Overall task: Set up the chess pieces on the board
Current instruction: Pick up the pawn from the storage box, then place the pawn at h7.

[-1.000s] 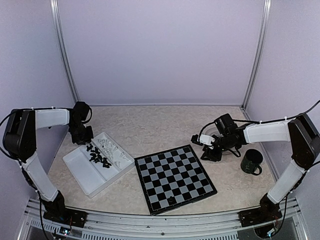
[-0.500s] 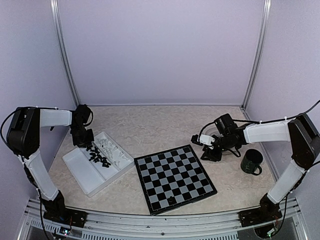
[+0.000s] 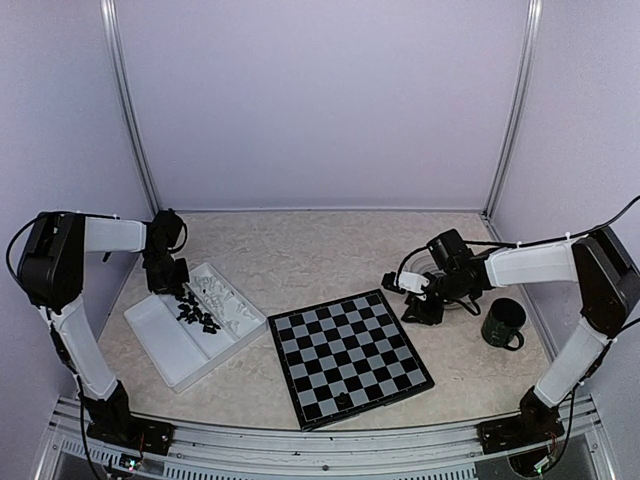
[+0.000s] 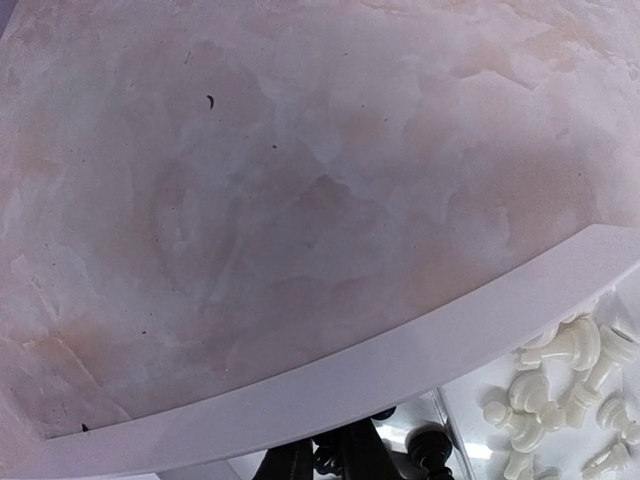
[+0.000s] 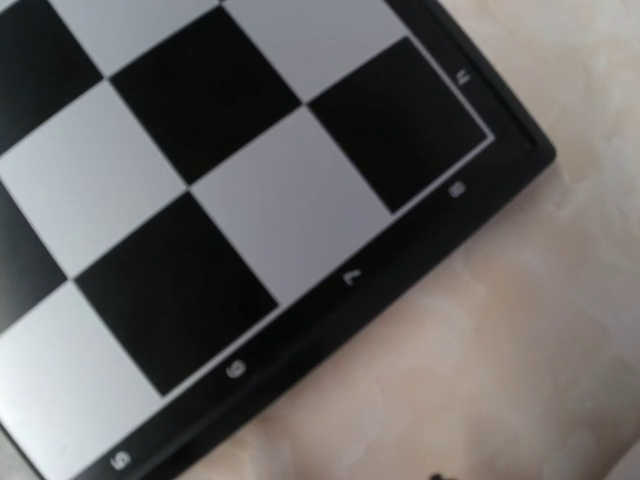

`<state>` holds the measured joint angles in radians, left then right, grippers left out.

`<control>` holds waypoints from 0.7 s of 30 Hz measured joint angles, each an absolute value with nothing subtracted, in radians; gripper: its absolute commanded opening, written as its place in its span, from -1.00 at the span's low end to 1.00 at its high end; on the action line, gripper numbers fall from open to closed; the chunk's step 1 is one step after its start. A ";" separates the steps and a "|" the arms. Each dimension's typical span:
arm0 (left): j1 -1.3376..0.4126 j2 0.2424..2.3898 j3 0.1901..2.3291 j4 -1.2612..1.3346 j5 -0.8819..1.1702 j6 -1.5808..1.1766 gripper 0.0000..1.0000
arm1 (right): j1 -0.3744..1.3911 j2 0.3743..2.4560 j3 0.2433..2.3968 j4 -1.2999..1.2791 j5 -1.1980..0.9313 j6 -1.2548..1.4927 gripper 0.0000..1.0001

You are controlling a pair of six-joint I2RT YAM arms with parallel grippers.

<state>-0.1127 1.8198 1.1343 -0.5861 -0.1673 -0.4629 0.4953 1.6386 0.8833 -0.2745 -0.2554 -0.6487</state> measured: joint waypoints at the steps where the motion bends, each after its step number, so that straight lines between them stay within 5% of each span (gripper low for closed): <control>1: -0.113 1.820 1.134 -0.586 -0.167 -0.463 -0.83 | 0.495 1.640 0.883 -0.276 -0.255 -0.649 -0.08; 13: -0.196 1.698 1.134 -0.667 -0.227 -0.462 -0.87 | 0.495 1.654 0.883 -0.283 -0.254 -0.650 -0.08; 21: -0.516 1.558 1.233 -0.737 -0.194 -0.429 -0.91 | 0.496 1.655 0.883 -0.286 -0.256 -0.650 -0.08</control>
<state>-0.5156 1.5578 1.2331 -0.7372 -0.1940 -0.4290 0.4957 1.6550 0.8833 -0.2859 -0.2562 -0.6498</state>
